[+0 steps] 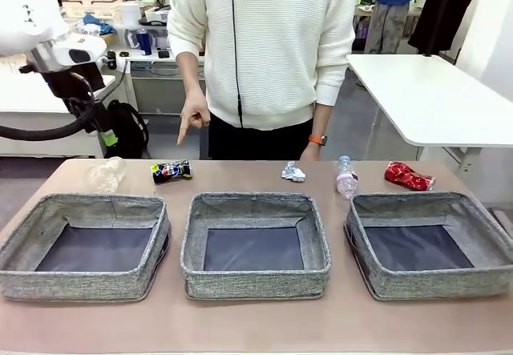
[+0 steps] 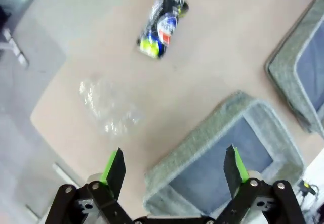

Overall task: Sort the waste into the appropriate baskets.
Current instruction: Pick up the waste item pointed out by the person.

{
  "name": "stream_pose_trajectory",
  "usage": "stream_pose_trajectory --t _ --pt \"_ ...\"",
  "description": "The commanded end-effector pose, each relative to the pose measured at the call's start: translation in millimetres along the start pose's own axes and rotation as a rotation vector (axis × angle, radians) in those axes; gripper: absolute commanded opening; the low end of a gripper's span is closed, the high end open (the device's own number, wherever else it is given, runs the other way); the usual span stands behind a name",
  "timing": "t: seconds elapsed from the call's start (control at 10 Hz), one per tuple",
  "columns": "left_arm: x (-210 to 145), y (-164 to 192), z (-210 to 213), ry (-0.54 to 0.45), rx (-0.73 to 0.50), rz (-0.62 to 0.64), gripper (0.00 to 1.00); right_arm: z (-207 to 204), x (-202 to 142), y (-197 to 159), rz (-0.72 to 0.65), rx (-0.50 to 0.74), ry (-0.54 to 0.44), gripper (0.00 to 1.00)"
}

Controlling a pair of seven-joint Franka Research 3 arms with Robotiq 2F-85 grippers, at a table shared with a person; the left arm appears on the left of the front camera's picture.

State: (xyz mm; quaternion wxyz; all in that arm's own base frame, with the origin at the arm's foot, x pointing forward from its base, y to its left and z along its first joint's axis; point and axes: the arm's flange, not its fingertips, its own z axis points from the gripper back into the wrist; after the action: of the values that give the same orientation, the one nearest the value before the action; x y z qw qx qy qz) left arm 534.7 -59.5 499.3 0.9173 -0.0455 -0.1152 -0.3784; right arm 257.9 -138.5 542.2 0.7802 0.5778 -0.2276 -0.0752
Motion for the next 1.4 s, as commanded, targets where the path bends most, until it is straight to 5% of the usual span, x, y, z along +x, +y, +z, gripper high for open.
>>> stream_pose_trajectory --t 0.0,0.3,0.6,1.3 --pt "25.0 27.6 -26.6 -0.122 -0.039 -0.139 1.0 -0.5 3.1 2.0 0.027 0.02 -0.007 1.0" --pt "41.3 61.0 -61.8 -0.097 -0.041 -0.333 1.0 -0.5 3.1 2.0 0.027 0.02 -0.007 1.0" --pt "72.0 72.5 -98.1 -0.153 -0.104 -0.35 1.0 -0.5 3.1 2.0 0.027 0.02 -0.007 1.0" --pt "103.6 67.0 -177.5 -0.057 -0.158 -0.347 1.0 -0.5 3.1 2.0 0.027 0.02 -0.007 1.0"
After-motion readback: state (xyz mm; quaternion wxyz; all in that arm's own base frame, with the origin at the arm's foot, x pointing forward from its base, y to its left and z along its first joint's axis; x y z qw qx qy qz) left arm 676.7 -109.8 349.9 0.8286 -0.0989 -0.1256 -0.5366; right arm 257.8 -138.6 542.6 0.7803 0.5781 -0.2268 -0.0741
